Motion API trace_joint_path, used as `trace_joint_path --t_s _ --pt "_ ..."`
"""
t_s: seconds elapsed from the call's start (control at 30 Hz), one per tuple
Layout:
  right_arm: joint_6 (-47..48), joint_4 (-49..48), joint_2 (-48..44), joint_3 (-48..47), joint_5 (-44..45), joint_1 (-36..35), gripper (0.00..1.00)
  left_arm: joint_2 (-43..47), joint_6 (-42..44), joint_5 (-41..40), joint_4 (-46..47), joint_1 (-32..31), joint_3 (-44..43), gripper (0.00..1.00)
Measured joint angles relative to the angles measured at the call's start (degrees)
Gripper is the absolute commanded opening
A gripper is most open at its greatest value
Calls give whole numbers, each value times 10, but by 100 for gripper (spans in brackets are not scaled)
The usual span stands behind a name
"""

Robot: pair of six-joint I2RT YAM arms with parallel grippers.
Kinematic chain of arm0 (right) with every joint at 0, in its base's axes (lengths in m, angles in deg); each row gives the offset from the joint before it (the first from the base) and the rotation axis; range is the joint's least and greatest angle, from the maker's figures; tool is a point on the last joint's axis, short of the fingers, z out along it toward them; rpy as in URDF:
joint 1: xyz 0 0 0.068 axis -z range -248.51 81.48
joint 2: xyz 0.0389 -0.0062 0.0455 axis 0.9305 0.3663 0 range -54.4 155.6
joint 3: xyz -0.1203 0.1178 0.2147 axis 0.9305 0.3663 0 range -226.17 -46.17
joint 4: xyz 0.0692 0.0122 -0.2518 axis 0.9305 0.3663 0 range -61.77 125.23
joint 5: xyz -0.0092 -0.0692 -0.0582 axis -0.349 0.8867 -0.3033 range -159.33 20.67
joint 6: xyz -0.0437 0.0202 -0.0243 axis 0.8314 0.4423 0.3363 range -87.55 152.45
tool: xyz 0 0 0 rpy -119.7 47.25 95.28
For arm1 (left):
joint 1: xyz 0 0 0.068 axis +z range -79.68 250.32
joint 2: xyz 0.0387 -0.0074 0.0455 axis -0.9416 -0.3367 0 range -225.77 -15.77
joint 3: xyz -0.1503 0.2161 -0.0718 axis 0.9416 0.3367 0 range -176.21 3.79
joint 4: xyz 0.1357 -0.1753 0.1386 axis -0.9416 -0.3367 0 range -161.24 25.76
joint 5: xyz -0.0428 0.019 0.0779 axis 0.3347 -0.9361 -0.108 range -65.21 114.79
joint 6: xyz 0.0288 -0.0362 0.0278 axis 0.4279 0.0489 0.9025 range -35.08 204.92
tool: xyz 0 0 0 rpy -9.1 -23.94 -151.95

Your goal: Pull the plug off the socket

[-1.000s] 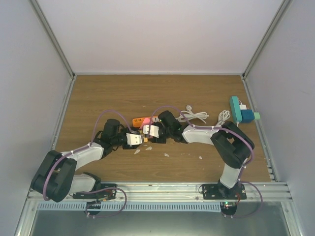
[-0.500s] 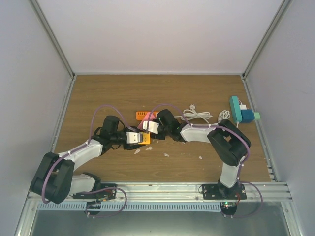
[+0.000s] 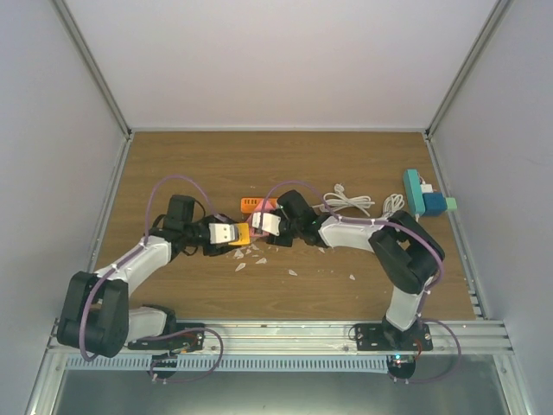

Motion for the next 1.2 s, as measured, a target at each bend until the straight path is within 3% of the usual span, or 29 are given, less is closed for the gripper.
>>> trace_joint_path --t_s 0.17,0.37,0.63,0.83,1.2 --pt "-11 48 -23 -2 -29 2 68 -14 27 -38 -78 42 -75 25" --pt "-25 88 -40 -28 -70 2 78 -85 73 -89 -207 103 -200 26" --pt "-28 108 -78 -36 -97 6 83 -170 126 -202 -342 149 -357 28" --pt "-28 120 -123 -22 -115 36 86 -237 143 -315 -404 154 -425 30" --pt "-19 157 -164 17 -153 77 89 -337 155 -464 -453 158 -535 34"
